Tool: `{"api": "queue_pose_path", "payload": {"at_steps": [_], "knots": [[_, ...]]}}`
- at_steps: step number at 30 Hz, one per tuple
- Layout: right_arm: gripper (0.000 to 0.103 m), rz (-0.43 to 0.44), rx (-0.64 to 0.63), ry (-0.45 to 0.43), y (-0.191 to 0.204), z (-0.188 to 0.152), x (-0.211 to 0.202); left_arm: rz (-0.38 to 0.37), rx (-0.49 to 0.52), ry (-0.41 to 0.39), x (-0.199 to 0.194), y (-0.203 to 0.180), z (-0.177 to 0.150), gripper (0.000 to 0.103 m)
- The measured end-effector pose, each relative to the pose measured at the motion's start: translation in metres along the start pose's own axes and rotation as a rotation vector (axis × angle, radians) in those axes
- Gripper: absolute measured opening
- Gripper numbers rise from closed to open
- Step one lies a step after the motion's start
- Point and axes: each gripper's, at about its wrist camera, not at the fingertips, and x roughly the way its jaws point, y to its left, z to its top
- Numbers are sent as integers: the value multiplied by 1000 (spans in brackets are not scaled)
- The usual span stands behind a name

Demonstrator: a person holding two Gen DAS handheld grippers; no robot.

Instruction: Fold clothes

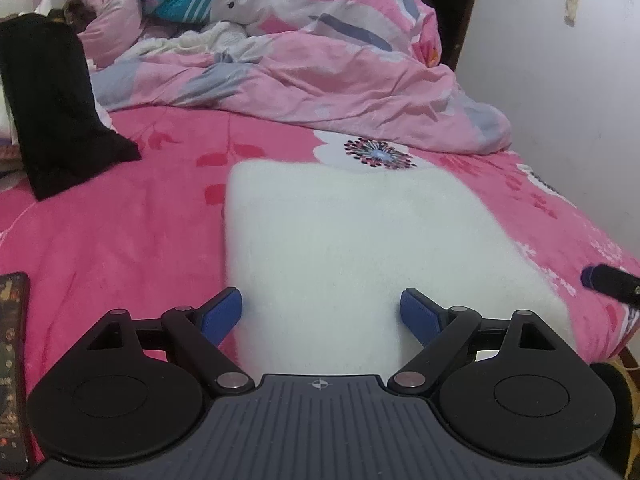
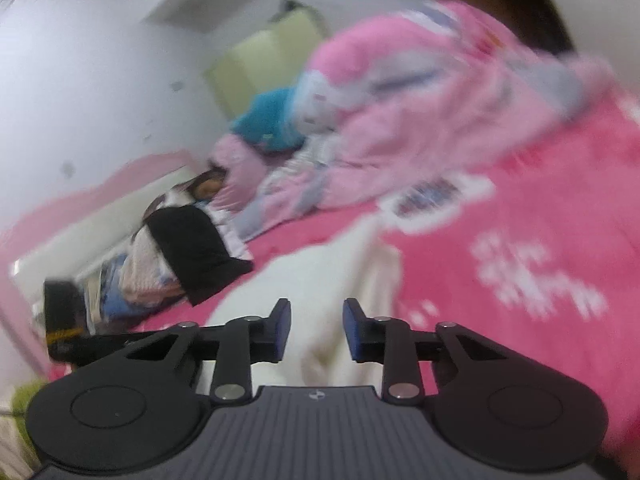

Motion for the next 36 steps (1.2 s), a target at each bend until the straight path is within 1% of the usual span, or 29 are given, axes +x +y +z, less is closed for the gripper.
{"api": "queue_pose_path", "payload": {"at_steps": [2,3,4,5,7,8,9,12,15,17,19,20,22,24,26,28,31,32,34,36], "knots": [[24,12,-78,13,13,-1,13,2,-6,-3,0,0,-1,88],[24,7,-103,34,13,-4,24,2,-6,-6,0,0,-2,88],[21,-6,-111,65,9,-8,35,2,-6,-9,-1,0,-3,88],[10,-12,-84,89,1,-12,42,1,-5,-13,-1,-1,-4,88],[8,-19,-18,135,-16,-19,55,2,7,-21,-1,-2,-6,88],[6,-12,26,148,-21,-14,55,4,13,-25,-1,-3,-6,88],[5,-18,18,148,-18,-7,53,2,13,-29,-1,-2,-7,88],[6,-38,-58,121,-6,15,51,-12,-9,-38,-2,2,-9,88],[6,-52,-127,101,-1,34,65,-14,-19,-47,-3,2,-11,88],[6,-68,-168,131,-6,38,90,-17,-21,-55,-3,1,-13,88],[5,-104,-173,231,-21,26,122,-22,-23,-62,-3,1,-14,88],[4,-99,-159,238,-27,21,129,-23,-24,-64,-4,1,-15,88],[4,-94,-179,250,-24,28,130,-25,-25,-68,-4,2,-15,88],[4,-97,-207,219,-18,41,127,-32,-33,-71,-5,4,-17,88],[5,-115,-199,194,-20,53,131,-38,-39,-73,-6,5,-19,88],[5,-118,-167,193,-28,58,149,-41,-44,-74,-7,5,-19,88],[4,-128,-129,232,-44,48,182,-45,-51,-76,-8,5,-20,88],[4,-125,-119,231,-46,47,186,-45,-52,-76,-7,5,-20,88],[4,-126,-138,228,-40,55,185,-48,-54,-77,-7,6,-21,88],[5,-117,-115,197,-41,63,181,-53,-58,-80,-7,7,-22,88]]}}
